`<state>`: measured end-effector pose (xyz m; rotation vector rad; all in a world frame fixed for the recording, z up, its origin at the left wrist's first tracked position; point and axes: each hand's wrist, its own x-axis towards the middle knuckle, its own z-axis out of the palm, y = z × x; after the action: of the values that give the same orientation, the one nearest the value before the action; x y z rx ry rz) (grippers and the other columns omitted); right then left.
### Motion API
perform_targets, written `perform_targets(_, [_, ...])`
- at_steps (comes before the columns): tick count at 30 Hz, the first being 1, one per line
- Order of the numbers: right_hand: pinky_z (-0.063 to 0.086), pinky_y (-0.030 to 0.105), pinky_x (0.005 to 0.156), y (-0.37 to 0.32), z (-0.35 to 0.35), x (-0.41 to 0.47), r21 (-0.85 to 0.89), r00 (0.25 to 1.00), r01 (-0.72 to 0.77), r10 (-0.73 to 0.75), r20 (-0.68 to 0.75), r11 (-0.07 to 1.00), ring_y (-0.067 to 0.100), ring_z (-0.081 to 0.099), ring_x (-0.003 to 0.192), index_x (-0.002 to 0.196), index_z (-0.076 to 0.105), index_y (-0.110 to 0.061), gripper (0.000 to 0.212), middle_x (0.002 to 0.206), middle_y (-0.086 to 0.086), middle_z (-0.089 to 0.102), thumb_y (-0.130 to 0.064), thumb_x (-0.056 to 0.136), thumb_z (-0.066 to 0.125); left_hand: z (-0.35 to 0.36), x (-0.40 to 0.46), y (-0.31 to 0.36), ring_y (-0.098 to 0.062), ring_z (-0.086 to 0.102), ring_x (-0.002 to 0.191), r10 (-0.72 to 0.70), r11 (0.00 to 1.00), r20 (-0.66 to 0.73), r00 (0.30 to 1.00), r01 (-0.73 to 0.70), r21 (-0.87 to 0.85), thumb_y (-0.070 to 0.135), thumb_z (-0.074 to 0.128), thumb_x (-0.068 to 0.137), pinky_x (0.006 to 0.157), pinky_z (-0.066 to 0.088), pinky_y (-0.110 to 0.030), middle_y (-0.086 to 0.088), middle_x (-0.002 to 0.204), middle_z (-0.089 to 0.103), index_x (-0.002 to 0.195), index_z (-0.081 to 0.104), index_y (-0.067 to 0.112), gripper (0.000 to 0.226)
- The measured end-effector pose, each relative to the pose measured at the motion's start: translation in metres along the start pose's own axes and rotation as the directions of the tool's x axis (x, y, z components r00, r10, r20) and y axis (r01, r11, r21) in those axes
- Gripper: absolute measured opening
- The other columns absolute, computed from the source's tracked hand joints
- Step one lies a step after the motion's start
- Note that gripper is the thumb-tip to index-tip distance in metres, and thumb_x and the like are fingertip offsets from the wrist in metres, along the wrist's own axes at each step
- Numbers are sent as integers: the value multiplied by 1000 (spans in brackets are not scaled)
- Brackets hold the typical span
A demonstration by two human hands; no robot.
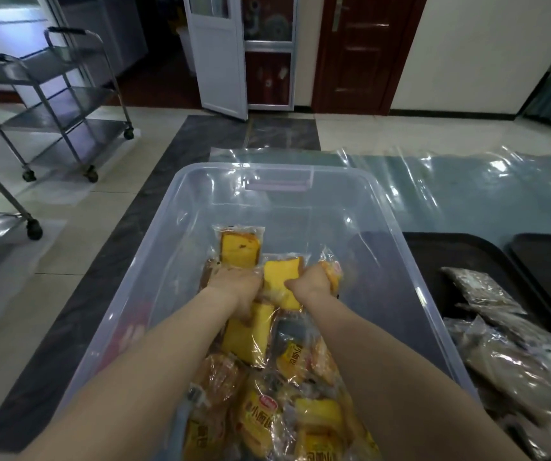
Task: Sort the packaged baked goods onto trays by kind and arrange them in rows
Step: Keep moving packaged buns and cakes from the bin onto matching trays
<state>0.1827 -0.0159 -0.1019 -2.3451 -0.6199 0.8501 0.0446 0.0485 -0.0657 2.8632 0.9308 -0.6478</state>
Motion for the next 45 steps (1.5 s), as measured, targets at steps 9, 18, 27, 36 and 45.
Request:
perform_targets(9, [34,23,76,-16,-16,-8,141,973,154,-126,-194,978,26,59,108,125,59,-21,46,119,2,65,-10,81,57,-60,-29,-23,-27,55,102,-113,975,-210,971,68,-213,29,74,73,81,47,-35,-4,113,58,108,53,19,41])
perform_targets(18, [38,30,71,-33,-27,-10,57,940,303,-288,-183,951,21,55,78,105,56,-32,29,81,-9,56,-17,81,56,-91,-62,-54,-22,55,86,-264,926,-450,853,93,-367,14,68,78,64,42,-32,1,91,56,96,46,24,30])
perform_targets(27, [39,26,60,-72,-40,-4,-106,862,480,-490,-129,871,16,52,67,76,51,-26,18,73,-9,55,-37,62,54,-67,-60,-53,-20,51,98,-25,991,-302,953,-16,-132,12,58,81,79,32,-31,5,104,55,105,55,28,29])
perform_targets(36, [38,28,67,-96,-7,3,-293,729,683,-649,217,669,21,51,84,85,49,-22,16,92,-1,51,-12,82,61,-65,-53,-56,-20,48,96,-24,995,-246,969,-1,-98,24,65,79,78,34,-31,1,102,50,111,54,25,33])
perform_targets(45, [47,31,72,-85,-17,13,-416,759,643,-607,234,643,29,61,93,104,66,-13,23,99,6,66,-5,82,60,-70,-46,-56,-19,50,95,-113,972,-272,956,50,-230,23,71,76,79,45,-32,0,110,54,113,52,24,41])
